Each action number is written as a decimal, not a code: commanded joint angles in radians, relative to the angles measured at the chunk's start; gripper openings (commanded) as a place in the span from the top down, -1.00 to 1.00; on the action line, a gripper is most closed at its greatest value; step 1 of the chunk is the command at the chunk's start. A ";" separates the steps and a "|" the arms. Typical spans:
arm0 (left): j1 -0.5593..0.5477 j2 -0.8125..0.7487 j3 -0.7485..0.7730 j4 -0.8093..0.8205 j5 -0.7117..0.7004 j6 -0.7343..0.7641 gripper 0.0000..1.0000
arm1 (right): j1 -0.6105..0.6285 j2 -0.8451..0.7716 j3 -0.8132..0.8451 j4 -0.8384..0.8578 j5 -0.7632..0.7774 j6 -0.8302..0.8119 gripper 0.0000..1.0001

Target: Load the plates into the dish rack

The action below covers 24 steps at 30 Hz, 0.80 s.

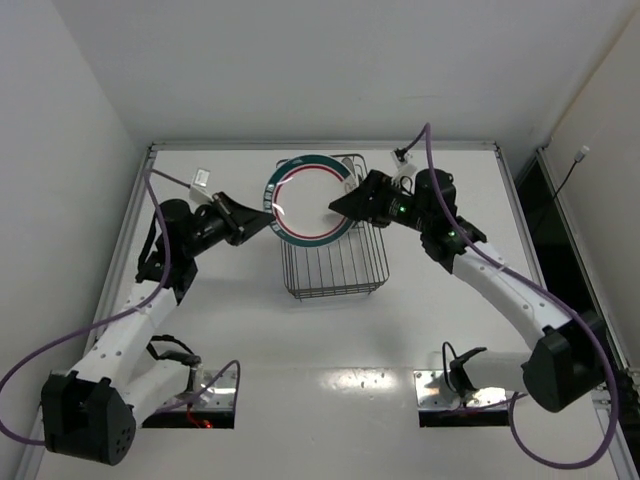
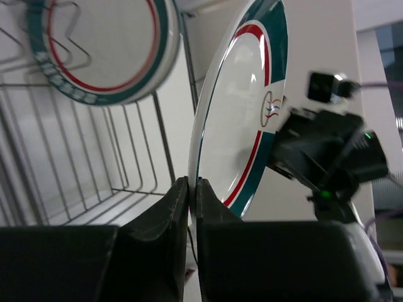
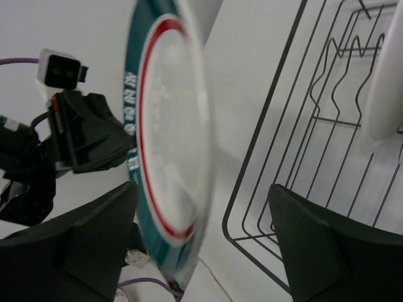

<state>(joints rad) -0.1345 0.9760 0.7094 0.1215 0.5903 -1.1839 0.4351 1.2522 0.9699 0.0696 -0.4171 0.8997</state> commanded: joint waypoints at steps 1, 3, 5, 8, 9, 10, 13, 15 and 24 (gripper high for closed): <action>-0.072 -0.031 0.033 0.118 -0.015 -0.049 1.00 | -0.012 0.033 -0.062 0.165 -0.074 0.080 -0.53; -0.099 -0.020 0.044 0.130 -0.026 -0.033 1.00 | -0.021 0.033 -0.075 0.191 -0.086 0.090 0.10; -0.109 -0.010 0.070 0.028 -0.056 0.022 1.00 | -0.030 0.012 -0.062 0.135 -0.050 0.058 1.00; -0.070 0.028 0.186 -0.190 -0.136 0.235 0.97 | -0.030 -0.046 0.012 -0.053 0.100 -0.027 1.00; -0.059 0.045 0.261 -0.353 -0.170 0.350 0.95 | -0.018 -0.046 0.077 -0.126 0.163 -0.094 1.00; -0.045 0.062 0.297 -0.425 -0.260 0.406 0.78 | 0.003 -0.057 0.111 -0.255 0.292 -0.126 1.00; -0.034 0.125 0.400 -0.640 -0.479 0.564 0.42 | 0.037 -0.045 0.205 -0.399 0.502 -0.209 1.00; -0.034 0.125 0.409 -0.703 -0.591 0.616 0.24 | 0.092 -0.010 0.266 -0.436 0.677 -0.260 1.00; 0.041 0.096 0.371 -0.712 -0.684 0.650 -0.32 | 0.215 0.311 0.587 -0.596 1.043 -0.398 1.00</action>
<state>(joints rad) -0.1104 1.0985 1.0828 -0.5678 -0.0502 -0.5819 0.6407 1.4864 1.4525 -0.4786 0.4427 0.5694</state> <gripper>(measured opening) 0.657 0.085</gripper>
